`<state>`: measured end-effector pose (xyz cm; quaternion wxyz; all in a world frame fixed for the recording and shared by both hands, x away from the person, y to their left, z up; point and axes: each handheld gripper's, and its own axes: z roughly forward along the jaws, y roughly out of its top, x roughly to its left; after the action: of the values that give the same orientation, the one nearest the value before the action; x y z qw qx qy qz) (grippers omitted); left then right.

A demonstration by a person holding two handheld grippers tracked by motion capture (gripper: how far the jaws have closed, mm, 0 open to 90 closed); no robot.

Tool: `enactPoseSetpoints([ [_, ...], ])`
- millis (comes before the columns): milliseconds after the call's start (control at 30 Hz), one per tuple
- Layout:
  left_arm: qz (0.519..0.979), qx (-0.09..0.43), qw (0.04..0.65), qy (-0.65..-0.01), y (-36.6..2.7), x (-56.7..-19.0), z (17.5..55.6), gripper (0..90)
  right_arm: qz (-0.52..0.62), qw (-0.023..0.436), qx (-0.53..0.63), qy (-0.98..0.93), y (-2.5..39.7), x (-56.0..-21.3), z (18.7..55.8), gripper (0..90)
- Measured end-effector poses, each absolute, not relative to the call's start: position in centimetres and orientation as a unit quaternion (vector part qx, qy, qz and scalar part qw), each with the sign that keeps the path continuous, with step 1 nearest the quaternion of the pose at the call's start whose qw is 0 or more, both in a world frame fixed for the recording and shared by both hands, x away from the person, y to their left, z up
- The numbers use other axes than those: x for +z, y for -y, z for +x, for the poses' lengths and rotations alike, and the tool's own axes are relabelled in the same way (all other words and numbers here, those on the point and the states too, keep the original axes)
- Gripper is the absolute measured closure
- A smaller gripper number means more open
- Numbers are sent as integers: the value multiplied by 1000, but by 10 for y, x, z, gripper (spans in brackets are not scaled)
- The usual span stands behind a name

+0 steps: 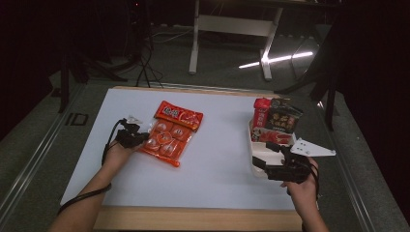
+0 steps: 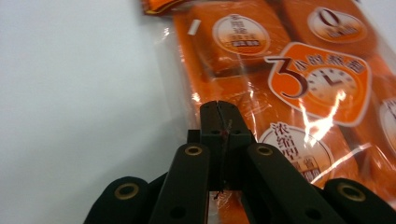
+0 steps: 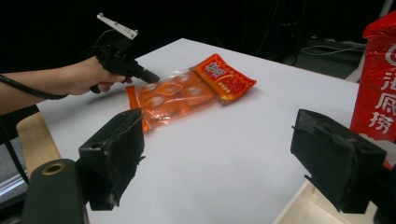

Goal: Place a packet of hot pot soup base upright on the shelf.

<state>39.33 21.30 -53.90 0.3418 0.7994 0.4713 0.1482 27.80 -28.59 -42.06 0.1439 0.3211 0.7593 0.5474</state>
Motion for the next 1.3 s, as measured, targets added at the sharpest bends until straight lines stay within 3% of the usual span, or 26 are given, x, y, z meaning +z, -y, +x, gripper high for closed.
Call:
enactPoseSetpoints([
  [633,823,108,340,-442,-184,-533,378,900,319,140,544,-764,283,-422,276,173],
  [1167,807,156,344,-454,-168,-522,428,900,316,137,539,-768,282,-426,276,173],
  [1300,796,164,367,-452,-170,-525,443,900,313,136,539,-770,281,-427,276,173],
])
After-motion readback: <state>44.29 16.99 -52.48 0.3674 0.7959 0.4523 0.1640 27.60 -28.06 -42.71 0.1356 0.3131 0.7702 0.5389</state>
